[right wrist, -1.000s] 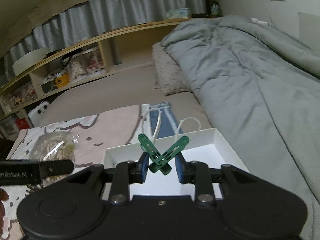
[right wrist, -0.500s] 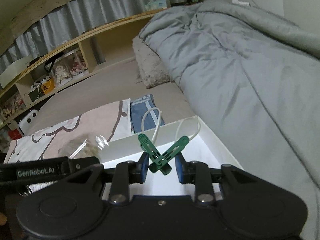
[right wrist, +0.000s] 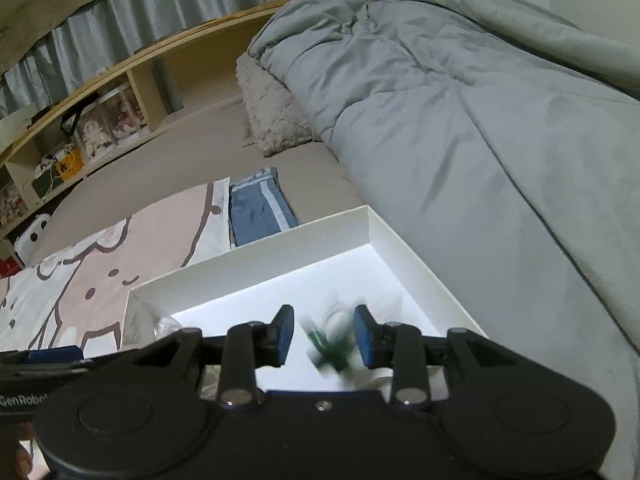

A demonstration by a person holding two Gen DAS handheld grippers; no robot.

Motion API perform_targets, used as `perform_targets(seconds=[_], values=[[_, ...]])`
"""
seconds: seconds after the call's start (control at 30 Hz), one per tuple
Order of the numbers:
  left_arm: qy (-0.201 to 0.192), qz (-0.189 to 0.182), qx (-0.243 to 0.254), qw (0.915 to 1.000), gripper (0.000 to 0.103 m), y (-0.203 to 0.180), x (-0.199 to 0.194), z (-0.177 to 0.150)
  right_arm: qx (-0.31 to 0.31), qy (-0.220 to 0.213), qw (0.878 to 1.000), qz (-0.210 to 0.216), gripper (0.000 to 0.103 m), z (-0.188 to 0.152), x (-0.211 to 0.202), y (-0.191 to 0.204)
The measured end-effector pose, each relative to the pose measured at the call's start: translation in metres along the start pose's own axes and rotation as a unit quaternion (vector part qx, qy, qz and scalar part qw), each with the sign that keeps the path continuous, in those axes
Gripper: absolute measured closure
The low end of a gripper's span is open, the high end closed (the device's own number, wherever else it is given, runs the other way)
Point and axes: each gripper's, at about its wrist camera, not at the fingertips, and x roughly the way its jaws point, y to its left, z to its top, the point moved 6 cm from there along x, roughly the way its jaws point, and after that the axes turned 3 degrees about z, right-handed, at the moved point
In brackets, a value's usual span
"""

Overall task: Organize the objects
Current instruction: 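Lower the bag into the tray and open the left gripper while the right gripper releases the clothespins there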

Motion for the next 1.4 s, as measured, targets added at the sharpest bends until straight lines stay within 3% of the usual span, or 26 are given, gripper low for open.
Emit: perform_targets(seconds=[0.13, 0.3, 0.4, 0.67, 0.87, 1.2, 1.4], values=[[0.017, 0.002, 0.021, 0.9996, 0.018, 0.008, -0.006, -0.002, 0.009, 0.004, 1.0, -0.005, 0.068, 0.001, -0.003, -0.004], [0.063, 0.035, 0.081, 0.9941, 0.018, 0.01, 0.008, -0.012, 0.023, 0.012, 1.0, -0.004, 0.068, 0.0, -0.003, -0.01], [0.063, 0.06, 0.101, 0.9911, 0.018, 0.006, 0.024, -0.011, 0.027, 0.014, 1.0, 0.001, 0.068, 0.0, -0.004, -0.009], [0.045, 0.114, 0.069, 0.9901, 0.017, 0.006, 0.05, 0.017, 0.014, 0.015, 1.0, 0.011, 0.068, -0.001, -0.005, -0.003], [0.029, 0.097, 0.037, 0.9942, 0.016, 0.016, 0.033, 0.028, 0.022, 0.018, 1.0, 0.012, 0.068, 0.0, -0.003, -0.007], [0.04, 0.054, 0.021, 0.9975, 0.016, 0.004, 0.016, 0.019, 0.014, 0.025, 1.0, 0.009, 0.067, -0.001, -0.007, -0.005], [0.031, 0.044, 0.014, 0.9984, 0.016, 0.003, -0.001, 0.018, 0.001, 0.029, 1.0, 0.002, 0.056, -0.001, -0.016, 0.0]])
